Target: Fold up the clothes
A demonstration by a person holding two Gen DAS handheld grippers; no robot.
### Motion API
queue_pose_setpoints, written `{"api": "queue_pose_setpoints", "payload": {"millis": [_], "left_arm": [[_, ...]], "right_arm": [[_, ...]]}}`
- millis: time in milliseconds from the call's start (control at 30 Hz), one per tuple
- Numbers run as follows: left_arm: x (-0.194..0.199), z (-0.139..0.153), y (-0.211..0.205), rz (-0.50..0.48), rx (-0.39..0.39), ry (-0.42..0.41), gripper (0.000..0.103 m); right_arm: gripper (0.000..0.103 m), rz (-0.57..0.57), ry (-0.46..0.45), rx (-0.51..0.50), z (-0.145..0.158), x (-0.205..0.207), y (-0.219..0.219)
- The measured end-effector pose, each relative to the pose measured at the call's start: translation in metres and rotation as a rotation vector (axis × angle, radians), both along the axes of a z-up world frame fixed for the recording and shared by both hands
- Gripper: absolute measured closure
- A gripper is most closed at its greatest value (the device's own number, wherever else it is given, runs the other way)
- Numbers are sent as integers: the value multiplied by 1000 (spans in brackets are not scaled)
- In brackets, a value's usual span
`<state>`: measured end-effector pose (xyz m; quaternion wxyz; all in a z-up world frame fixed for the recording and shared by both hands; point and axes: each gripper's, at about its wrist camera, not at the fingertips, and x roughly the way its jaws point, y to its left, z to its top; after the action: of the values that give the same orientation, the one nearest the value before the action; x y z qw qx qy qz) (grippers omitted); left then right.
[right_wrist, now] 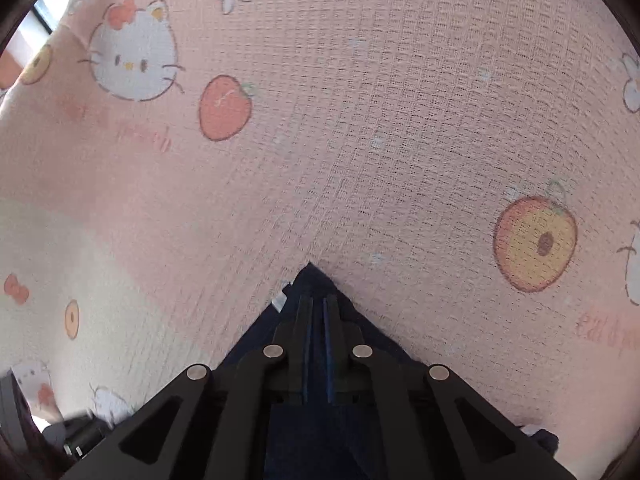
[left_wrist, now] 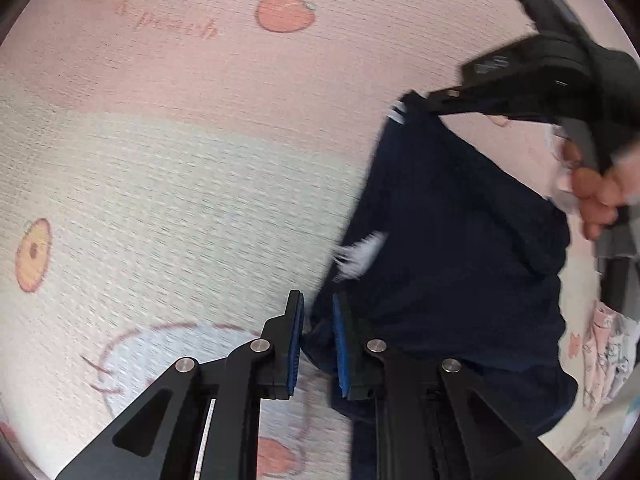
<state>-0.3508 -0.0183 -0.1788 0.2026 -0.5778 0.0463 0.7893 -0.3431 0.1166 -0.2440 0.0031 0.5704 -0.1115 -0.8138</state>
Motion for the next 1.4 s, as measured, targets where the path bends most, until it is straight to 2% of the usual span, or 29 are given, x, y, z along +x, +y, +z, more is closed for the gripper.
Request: {"api": "queue_pose_setpoints", "payload": {"millis": [67, 133, 233, 300, 333, 433, 500, 567, 667, 767, 833, 967, 1000, 1100, 1267, 1333, 1400], "left_arm": [[-4, 2, -4, 16, -51, 33, 90], [-5, 8, -8, 23, -51, 59, 90], [-5, 22, -20, 56, 70, 49, 90], [-5, 27, -28, 90, 155, 10, 90], [-3, 29, -31, 102, 184, -5, 89], [2, 35, -33, 128, 226, -30, 88], [9, 32, -25, 119, 219, -50, 80], [21, 33, -21, 102, 219, -67, 47], [39, 32, -18, 75, 230, -89, 45], [48, 26, -9, 39, 190, -116, 45], [57, 32, -1, -8, 141, -54, 45], [78, 52, 17, -102, 12, 153, 45], [79, 55, 20, -105, 6, 181, 45], [75, 55, 22, -86, 69, 188, 45], [75, 56, 8, 30, 246, 101, 45], [86, 60, 0, 79, 301, 108, 45], [98, 66, -6, 109, 336, 144, 45]], "right_arm": [[100, 4, -2, -13, 6, 9, 6], [100, 5, -10, -31, 13, 20, 13], [94, -11, -19, -25, 16, 31, 19], [68, -23, -24, -27, 22, 43, 24], [64, -32, -24, -30, 24, 50, 27], [63, -60, -26, -62, 26, 65, 30], [57, -63, -27, -75, 25, 74, 28], [48, -61, -20, -79, 26, 83, 27], [47, -61, -13, -49, 33, 106, 26], [43, -64, -1, -32, 41, 130, 27], [40, -95, 21, -15, 46, 144, 27], [39, -158, 67, 20, 54, 170, 28], [39, -177, 72, 17, 56, 177, 29], [35, -212, 83, 16, 58, 194, 28], [34, -181, 126, 115, 65, 223, 17], [34, -172, 157, 165, 70, 236, 12], [34, -185, 227, 197, 78, 257, 11]]}}
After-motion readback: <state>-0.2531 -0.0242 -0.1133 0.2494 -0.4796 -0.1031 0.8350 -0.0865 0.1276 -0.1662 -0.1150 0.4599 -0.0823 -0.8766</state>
